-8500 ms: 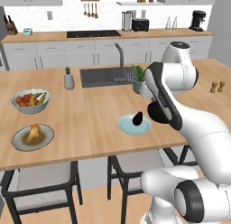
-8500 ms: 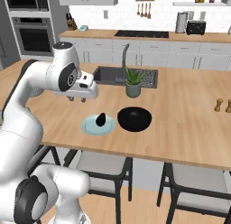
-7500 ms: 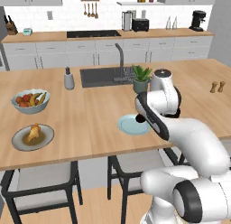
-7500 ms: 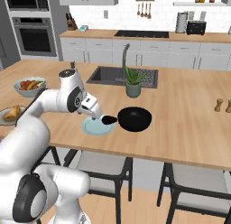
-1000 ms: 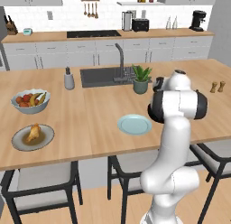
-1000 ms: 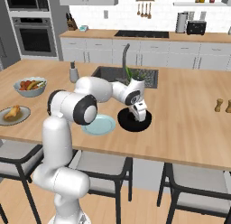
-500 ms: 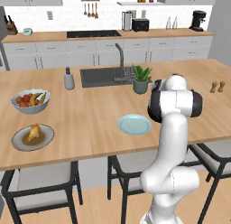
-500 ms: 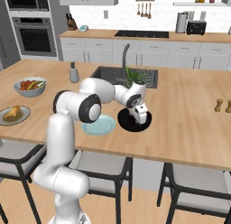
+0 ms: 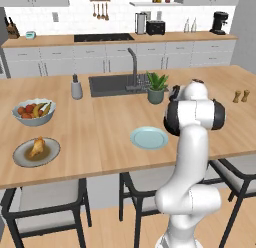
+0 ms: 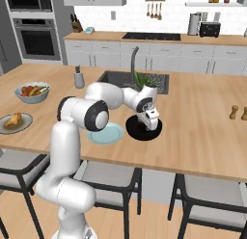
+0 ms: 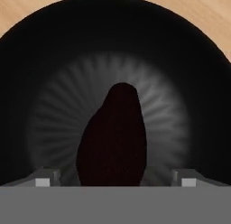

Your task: Pick the chicken drumstick and avocado from their plates and place them in the bowl. Then put the bowl in the fridge.

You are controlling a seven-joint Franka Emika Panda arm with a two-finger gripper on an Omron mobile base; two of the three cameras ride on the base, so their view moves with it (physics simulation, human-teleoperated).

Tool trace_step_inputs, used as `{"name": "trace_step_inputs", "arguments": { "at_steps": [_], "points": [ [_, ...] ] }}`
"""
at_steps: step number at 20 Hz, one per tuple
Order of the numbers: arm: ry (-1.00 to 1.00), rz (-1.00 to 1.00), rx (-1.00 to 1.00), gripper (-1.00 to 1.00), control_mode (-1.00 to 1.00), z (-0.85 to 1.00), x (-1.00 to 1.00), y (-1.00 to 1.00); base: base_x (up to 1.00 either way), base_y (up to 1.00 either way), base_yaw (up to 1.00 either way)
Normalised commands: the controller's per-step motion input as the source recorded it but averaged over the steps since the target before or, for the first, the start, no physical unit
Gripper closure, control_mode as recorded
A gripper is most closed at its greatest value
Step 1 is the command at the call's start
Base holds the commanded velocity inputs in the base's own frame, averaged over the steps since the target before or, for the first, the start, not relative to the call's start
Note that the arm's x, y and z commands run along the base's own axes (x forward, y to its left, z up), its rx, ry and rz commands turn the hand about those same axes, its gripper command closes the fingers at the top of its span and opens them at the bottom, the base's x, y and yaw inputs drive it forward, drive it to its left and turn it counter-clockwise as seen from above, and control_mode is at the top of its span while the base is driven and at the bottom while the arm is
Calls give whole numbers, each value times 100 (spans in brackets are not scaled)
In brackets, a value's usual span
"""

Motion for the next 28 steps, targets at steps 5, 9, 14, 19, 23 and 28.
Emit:
{"name": "trace_step_inputs", "arguments": {
  "at_steps": [5, 9, 14, 19, 23, 28],
  "points": [
    [-8, 11, 0, -100, -100, 73, -52, 33, 0, 0, 0],
    [-5, 20, -5, -100, -100, 29, -100, 81, 0, 0, 0],
    [-7, 17, -8, -100, -100, 6, -100, 90, 0, 0, 0],
    [-1, 9, -4, -100, -100, 11, -87, 58, 0, 0, 0],
    [0, 12, -3, -100, -100, 5, -88, 56, 0, 0, 0],
    [6, 14, 0, -100, -100, 11, -27, 47, 0, 0, 0]
  ]
}}
